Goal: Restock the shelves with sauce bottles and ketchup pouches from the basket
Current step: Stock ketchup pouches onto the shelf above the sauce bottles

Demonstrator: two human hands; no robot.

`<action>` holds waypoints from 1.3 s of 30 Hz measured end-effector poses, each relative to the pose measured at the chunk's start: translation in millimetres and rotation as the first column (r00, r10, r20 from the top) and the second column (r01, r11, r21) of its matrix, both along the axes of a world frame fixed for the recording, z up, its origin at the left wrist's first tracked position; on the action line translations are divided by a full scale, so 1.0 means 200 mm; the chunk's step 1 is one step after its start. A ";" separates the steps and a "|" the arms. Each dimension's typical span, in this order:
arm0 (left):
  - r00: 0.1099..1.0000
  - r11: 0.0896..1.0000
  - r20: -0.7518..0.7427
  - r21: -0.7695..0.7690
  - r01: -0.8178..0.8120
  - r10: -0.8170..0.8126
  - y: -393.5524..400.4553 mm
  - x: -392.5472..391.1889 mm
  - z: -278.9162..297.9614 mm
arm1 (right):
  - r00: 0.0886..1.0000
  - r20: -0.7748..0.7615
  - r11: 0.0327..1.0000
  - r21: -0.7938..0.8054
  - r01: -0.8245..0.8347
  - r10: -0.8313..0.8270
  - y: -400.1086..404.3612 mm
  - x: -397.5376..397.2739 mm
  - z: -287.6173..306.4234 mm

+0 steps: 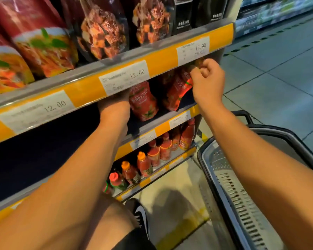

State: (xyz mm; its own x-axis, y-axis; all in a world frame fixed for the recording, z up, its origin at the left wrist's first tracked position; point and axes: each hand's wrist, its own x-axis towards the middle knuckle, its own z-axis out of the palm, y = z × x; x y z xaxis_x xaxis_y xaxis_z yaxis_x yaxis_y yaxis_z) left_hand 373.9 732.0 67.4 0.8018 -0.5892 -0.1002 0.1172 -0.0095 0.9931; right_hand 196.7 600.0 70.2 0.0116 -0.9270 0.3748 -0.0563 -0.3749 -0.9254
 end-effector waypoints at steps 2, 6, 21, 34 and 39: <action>0.984 0.997 0.167 0.046 0.057 -0.064 -0.05 -0.01 -0.02 | 0.999 -0.041 1.000 -0.003 -0.006 0.006 0.00 0.03 0.00; 0.940 0.991 0.314 0.057 0.117 -0.129 -0.12 -0.03 -0.10 | 0.981 -0.174 0.996 0.034 -0.077 0.082 0.01 0.10 -0.03; 0.912 0.927 0.227 0.241 0.288 -0.342 -0.11 0.01 -0.30 | 0.746 -0.642 0.983 0.132 -0.124 0.180 -0.05 0.12 -0.31; 0.897 0.918 0.244 0.249 0.310 -0.369 -0.10 0.06 -0.32 | 0.447 -0.890 0.991 0.035 -0.132 0.091 -0.45 0.19 -0.29; 0.891 0.913 0.243 0.247 0.325 -0.383 -0.10 0.07 -0.33 | 0.261 -0.965 0.992 -0.008 -0.128 0.026 -0.55 0.23 -0.30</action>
